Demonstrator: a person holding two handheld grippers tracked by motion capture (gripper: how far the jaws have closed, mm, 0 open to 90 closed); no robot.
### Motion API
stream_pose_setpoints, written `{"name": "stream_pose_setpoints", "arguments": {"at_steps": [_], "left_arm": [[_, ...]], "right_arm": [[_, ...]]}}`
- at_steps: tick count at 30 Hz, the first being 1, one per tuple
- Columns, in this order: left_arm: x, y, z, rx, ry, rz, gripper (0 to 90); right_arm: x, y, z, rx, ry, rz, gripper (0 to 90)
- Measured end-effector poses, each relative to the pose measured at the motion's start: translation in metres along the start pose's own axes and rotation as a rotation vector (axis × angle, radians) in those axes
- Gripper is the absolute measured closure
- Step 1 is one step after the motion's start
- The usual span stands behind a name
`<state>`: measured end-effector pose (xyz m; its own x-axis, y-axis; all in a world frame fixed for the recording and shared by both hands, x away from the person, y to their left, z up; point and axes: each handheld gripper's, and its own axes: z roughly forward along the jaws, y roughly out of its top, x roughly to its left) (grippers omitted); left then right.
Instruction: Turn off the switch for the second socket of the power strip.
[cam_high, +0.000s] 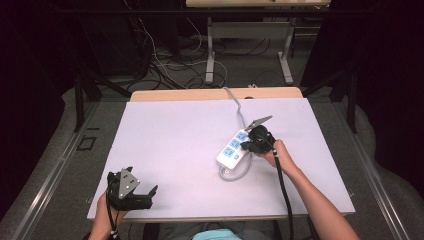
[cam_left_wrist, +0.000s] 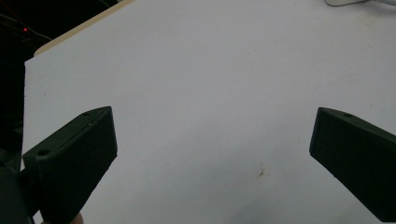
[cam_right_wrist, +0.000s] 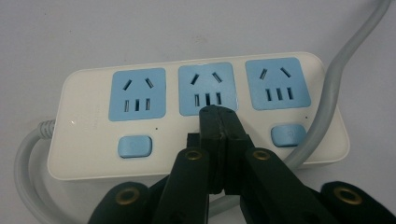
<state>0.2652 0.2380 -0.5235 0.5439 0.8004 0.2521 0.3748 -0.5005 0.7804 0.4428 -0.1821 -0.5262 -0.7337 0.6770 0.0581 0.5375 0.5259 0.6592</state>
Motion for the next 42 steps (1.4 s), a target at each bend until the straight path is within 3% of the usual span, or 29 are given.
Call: {"name": "stream_pose_setpoints", "arguments": {"at_steps": [6,12,14,17,22,26,31,33,34,39,42], "left_arm": [[0.0001,-0.0001,0.0000,0.000,0.001,0.000,0.6],[0.0001,-0.0001,0.0000,0.000,0.000,0.001,0.6],[0.0002,-0.0002,-0.0002,0.000,0.000,0.001,0.6],[0.0003,-0.0002,-0.0002,0.001,0.001,0.000,0.6],[0.0004,-0.0003,-0.0003,0.001,-0.001,0.001,0.6],[0.0005,-0.0003,-0.0004,0.000,-0.001,0.000,0.6],[0.0006,-0.0003,-0.0005,0.000,-0.001,0.001,0.6],[0.0006,-0.0003,-0.0005,0.000,-0.001,0.001,0.6],[0.0005,-0.0003,-0.0004,-0.001,-0.001,0.001,0.6],[0.0005,-0.0003,-0.0005,-0.001,-0.001,0.001,0.6],[0.0006,-0.0003,-0.0007,-0.001,-0.001,0.001,0.6]], "right_arm": [[0.0003,-0.0001,0.0003,-0.011,0.000,-0.006,90.0],[0.0002,0.0009,-0.0020,0.026,0.004,-0.001,90.0],[0.0005,0.0005,-0.0004,0.002,-0.004,-0.002,90.0],[0.0028,0.0014,-0.0008,0.020,-0.015,-0.003,90.0],[0.0064,0.0024,0.0002,0.011,-0.049,-0.056,90.0],[0.0079,0.0028,0.0005,0.013,-0.055,-0.059,90.0],[0.0079,0.0030,-0.0002,-0.028,-0.070,-0.064,89.5],[0.0080,0.0039,-0.0025,0.004,-0.070,-0.061,88.4],[0.0077,0.0030,-0.0004,-0.030,-0.072,-0.067,88.0],[0.0080,0.0029,-0.0023,-0.013,-0.070,-0.059,84.6],[0.0072,0.0039,-0.0037,-0.007,-0.060,-0.081,82.6]]}}
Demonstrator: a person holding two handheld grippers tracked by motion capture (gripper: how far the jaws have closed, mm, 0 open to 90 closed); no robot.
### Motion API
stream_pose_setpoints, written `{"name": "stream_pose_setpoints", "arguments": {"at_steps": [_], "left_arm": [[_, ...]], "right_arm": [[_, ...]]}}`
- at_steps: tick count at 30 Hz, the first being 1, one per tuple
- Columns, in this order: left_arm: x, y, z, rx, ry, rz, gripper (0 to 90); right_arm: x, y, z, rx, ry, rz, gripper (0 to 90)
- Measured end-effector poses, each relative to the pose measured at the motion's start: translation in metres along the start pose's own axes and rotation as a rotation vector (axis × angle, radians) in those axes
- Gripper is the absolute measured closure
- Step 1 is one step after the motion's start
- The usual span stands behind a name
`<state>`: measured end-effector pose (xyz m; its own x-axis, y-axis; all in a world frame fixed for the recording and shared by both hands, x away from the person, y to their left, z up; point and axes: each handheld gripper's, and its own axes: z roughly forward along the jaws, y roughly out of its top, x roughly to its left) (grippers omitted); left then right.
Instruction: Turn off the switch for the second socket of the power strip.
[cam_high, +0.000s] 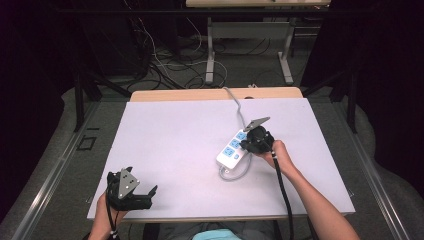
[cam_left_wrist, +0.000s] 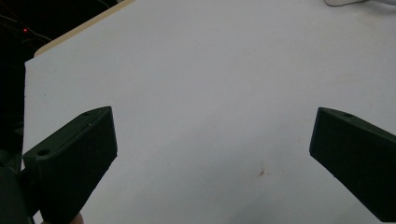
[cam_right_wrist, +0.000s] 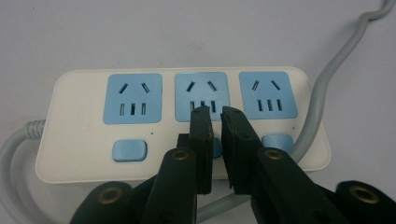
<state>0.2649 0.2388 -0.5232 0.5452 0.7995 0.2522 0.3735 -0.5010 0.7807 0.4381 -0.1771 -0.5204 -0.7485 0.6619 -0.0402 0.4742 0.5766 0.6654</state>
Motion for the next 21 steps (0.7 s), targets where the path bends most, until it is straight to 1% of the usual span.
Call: {"name": "stream_pose_setpoints", "arguments": {"at_steps": [1,2,3,4,5,6,7,9,10,11,15,17,18,19,20,21], "left_arm": [[0.000,0.000,0.000,0.000,-0.001,0.000,0.6],[0.000,0.000,0.000,0.000,0.000,0.000,0.6],[0.000,0.000,0.000,0.000,-0.001,0.000,0.6],[0.000,0.000,0.000,0.000,-0.001,0.001,0.6],[0.000,0.000,0.000,0.000,-0.001,0.000,0.6],[0.000,0.000,0.000,0.000,-0.001,0.001,0.6],[0.000,0.000,0.000,0.000,-0.001,0.001,0.6],[0.000,0.000,0.000,-0.006,0.001,-0.005,0.6],[0.000,0.000,0.000,-0.006,0.000,-0.005,0.6],[0.000,-0.001,0.000,-0.007,0.000,-0.004,0.6],[0.000,-0.001,-0.001,-0.004,-0.001,-0.004,0.6],[0.000,-0.001,-0.001,-0.004,-0.001,-0.005,0.6],[0.000,-0.001,-0.001,-0.004,-0.001,-0.003,0.6],[0.000,-0.001,-0.001,-0.004,-0.001,-0.003,0.6],[0.000,0.000,-0.001,-0.001,-0.001,0.000,0.6],[-0.001,-0.001,0.000,-0.007,0.003,-0.004,0.6]], "right_arm": [[0.000,0.000,-0.001,0.000,-0.002,0.001,82.1],[0.001,0.000,-0.002,-0.015,-0.008,0.006,81.3],[0.001,0.000,-0.003,-0.018,-0.015,0.004,80.6],[0.000,0.001,-0.003,-0.035,-0.004,-0.015,79.5],[0.001,0.001,-0.004,-0.024,-0.007,0.000,78.1],[0.001,0.000,-0.005,-0.024,-0.008,0.000,77.0],[0.002,0.001,-0.006,-0.025,-0.010,0.003,75.1],[0.002,0.001,-0.007,-0.027,0.002,-0.001,70.3],[0.002,0.000,-0.007,-0.037,0.000,-0.001,68.0],[0.002,0.001,-0.009,-0.027,0.010,-0.002,65.9],[0.003,0.000,-0.012,-0.038,0.022,0.000,57.9],[0.003,0.001,-0.013,-0.032,0.023,0.002,51.2],[0.003,0.001,-0.014,-0.018,0.034,0.006,46.5],[0.003,0.000,-0.013,-0.034,0.030,0.010,42.6],[0.002,0.000,-0.014,-0.032,0.044,0.000,38.9],[0.002,0.000,-0.015,-0.034,0.048,0.014,35.7]]}}
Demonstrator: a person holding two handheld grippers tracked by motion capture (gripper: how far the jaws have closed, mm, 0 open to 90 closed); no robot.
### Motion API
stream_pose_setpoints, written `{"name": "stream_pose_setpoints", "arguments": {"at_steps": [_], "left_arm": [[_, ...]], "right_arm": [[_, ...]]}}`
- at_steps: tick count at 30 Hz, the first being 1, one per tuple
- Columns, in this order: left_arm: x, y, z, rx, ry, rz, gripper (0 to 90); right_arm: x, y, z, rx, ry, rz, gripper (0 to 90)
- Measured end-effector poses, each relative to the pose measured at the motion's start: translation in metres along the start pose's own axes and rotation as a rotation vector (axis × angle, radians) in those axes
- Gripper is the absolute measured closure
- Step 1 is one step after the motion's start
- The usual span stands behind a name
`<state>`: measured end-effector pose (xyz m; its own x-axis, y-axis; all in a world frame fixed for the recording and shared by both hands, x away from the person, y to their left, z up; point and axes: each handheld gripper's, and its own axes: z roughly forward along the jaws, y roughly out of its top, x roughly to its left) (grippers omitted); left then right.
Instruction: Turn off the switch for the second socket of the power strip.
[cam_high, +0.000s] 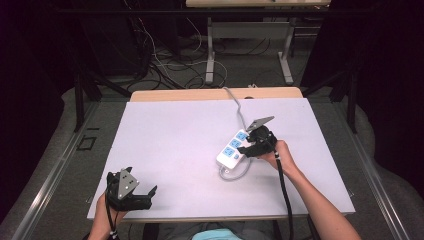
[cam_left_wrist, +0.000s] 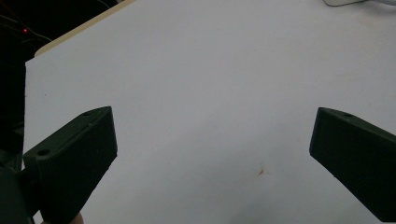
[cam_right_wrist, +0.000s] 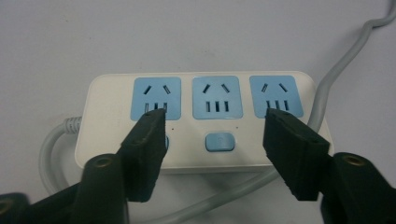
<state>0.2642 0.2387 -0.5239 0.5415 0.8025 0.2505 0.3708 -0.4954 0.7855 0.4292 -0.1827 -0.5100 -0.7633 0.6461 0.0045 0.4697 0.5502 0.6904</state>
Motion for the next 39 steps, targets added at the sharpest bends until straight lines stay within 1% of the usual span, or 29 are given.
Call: {"name": "stream_pose_setpoints", "arguments": {"at_steps": [2,3,4,5,7,8,9,11,12,13,14,15,16,18,19,20,21,22,23,26,27,28,31,32,33,34,37,38,39], "left_arm": [[0.000,0.000,0.000,0.000,-0.001,0.002,0.6],[0.000,0.000,0.000,0.001,-0.001,0.004,0.6],[0.000,0.000,0.000,0.000,-0.001,0.001,0.6],[0.000,0.000,0.000,0.000,0.000,0.001,0.6],[0.000,0.000,0.000,0.001,0.000,0.000,0.6],[0.000,0.000,0.000,0.001,0.001,0.000,0.6],[0.000,0.000,0.000,0.002,-0.001,0.003,0.6],[0.000,0.000,0.000,0.001,-0.001,0.003,0.6],[0.000,0.000,0.000,0.003,-0.001,0.000,0.6],[0.000,0.000,0.000,0.002,-0.001,0.000,0.6],[0.000,0.000,0.000,0.002,-0.002,0.001,0.6],[0.000,0.000,0.000,0.003,-0.003,0.003,0.6],[0.000,0.000,0.000,0.003,-0.004,0.002,0.6],[0.001,0.000,-0.001,0.007,-0.003,0.003,0.6],[0.001,0.000,-0.001,0.007,-0.003,0.004,0.6],[0.000,0.000,-0.001,0.008,-0.002,0.005,0.6],[0.000,0.000,-0.001,0.007,-0.003,0.005,0.6],[0.000,0.000,-0.001,0.007,-0.002,0.005,0.6],[0.001,0.000,-0.002,0.008,-0.002,0.005,0.6],[0.001,-0.001,-0.001,0.007,-0.002,0.002,0.6],[0.001,0.000,-0.001,0.006,-0.002,0.003,0.6],[0.001,0.000,-0.001,0.006,-0.002,0.004,0.6],[0.001,0.000,-0.001,0.007,-0.001,0.004,0.6],[0.001,0.000,-0.001,0.006,-0.001,0.004,0.6],[0.001,0.000,-0.001,0.006,-0.001,0.004,0.6],[0.001,0.000,-0.001,0.006,-0.001,0.005,0.6],[0.001,-0.001,-0.001,0.002,0.002,0.003,0.6],[0.001,-0.001,-0.001,0.003,0.002,0.004,0.6],[0.001,-0.001,-0.001,0.003,0.001,0.005,0.6]], "right_arm": [[0.000,0.000,-0.001,-0.003,0.007,0.007,29.1],[0.000,-0.001,-0.002,-0.005,0.009,0.013,22.6],[-0.001,-0.001,-0.004,0.001,0.028,0.009,19.3],[-0.001,-0.001,-0.005,-0.002,0.046,0.021,17.0],[0.000,-0.002,-0.007,-0.014,0.044,0.033,14.3],[-0.002,-0.002,-0.009,-0.002,0.052,0.020,13.1],[-0.001,-0.003,-0.009,-0.028,0.047,0.035,11.2],[-0.001,-0.004,-0.011,-0.014,0.060,0.046,8.5],[-0.002,-0.004,-0.012,-0.016,0.050,0.030,7.6],[-0.001,-0.005,-0.014,-0.014,0.055,0.036,6.3],[-0.001,-0.006,-0.013,-0.040,0.056,0.034,5.5],[-0.001,-0.007,-0.016,-0.014,0.057,0.034,5.3],[0.000,-0.008,-0.018,-0.011,0.058,0.038,4.5],[0.000,-0.010,-0.019,-0.026,0.050,0.024,3.3],[0.000,-0.010,-0.021,-0.012,0.053,0.025,3.0],[0.001,-0.011,-0.021,-0.024,0.046,0.031,2.5],[0.001,-0.012,-0.023,-0.017,0.052,0.028,1.8],[0.001,-0.012,-0.024,-0.025,0.041,0.019,1.4],[0.001,-0.013,-0.025,-0.024,0.050,0.018,0.9],[0.003,-0.016,-0.027,-0.028,0.035,0.019,0.1],[0.003,-0.017,-0.029,-0.007,0.049,0.011,0.1],[0.004,-0.018,-0.029,-0.024,0.038,0.004,0.0],[0.007,-0.021,-0.033,-0.025,0.038,0.007,0.0],[0.008,-0.022,-0.034,-0.026,0.029,0.006,0.0],[0.007,-0.023,-0.037,-0.015,0.034,-0.006,0.0],[0.009,-0.024,-0.037,-0.038,0.026,-0.002,0.0],[0.011,-0.029,-0.040,-0.045,0.014,0.001,0.0],[0.011,-0.031,-0.042,-0.035,0.018,-0.012,0.0],[0.012,-0.032,-0.043,-0.035,0.022,-0.008,0.0]]}}
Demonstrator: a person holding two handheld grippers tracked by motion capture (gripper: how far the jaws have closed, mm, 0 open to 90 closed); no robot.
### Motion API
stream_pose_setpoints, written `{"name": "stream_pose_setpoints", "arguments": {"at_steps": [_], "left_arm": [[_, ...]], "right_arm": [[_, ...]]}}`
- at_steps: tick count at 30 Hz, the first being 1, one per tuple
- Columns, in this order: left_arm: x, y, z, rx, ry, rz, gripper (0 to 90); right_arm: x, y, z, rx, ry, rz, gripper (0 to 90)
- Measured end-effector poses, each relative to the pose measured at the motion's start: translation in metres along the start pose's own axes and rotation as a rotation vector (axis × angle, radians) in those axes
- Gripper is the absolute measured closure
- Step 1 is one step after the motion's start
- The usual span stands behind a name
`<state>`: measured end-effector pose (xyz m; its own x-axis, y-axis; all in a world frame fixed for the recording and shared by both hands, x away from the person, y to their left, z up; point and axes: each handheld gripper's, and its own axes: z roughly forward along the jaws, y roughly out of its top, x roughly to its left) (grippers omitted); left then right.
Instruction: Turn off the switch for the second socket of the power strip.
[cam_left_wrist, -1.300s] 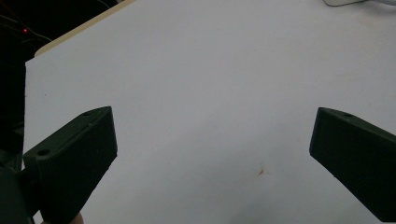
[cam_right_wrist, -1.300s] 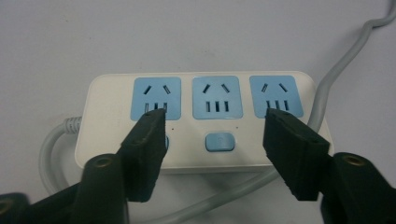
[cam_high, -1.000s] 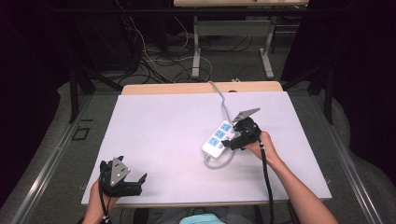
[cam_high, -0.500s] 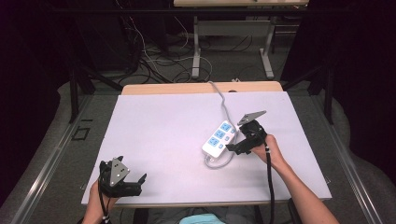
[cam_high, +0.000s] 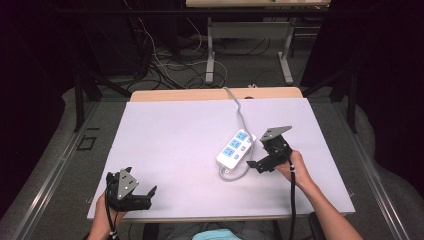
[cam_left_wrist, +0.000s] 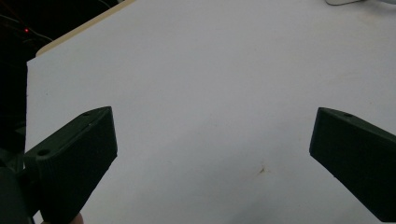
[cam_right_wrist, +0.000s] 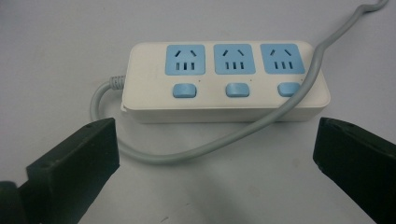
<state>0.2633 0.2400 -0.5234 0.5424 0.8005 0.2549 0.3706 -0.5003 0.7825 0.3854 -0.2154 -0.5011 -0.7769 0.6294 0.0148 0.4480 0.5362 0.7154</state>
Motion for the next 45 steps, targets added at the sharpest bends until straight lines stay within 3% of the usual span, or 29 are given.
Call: {"name": "stream_pose_setpoints", "arguments": {"at_steps": [30,33,45], "left_arm": [[0.000,0.000,0.000,0.003,-0.003,0.002,0.6],[0.000,0.000,0.000,0.004,-0.003,0.002,0.6],[0.000,0.000,0.000,0.003,-0.002,0.002,0.6]], "right_arm": [[0.008,-0.043,-0.030,-0.020,-0.059,0.021,0.0],[0.009,-0.047,-0.034,-0.003,-0.053,0.028,0.0],[0.012,-0.060,-0.038,-0.018,-0.071,0.031,0.0]]}}
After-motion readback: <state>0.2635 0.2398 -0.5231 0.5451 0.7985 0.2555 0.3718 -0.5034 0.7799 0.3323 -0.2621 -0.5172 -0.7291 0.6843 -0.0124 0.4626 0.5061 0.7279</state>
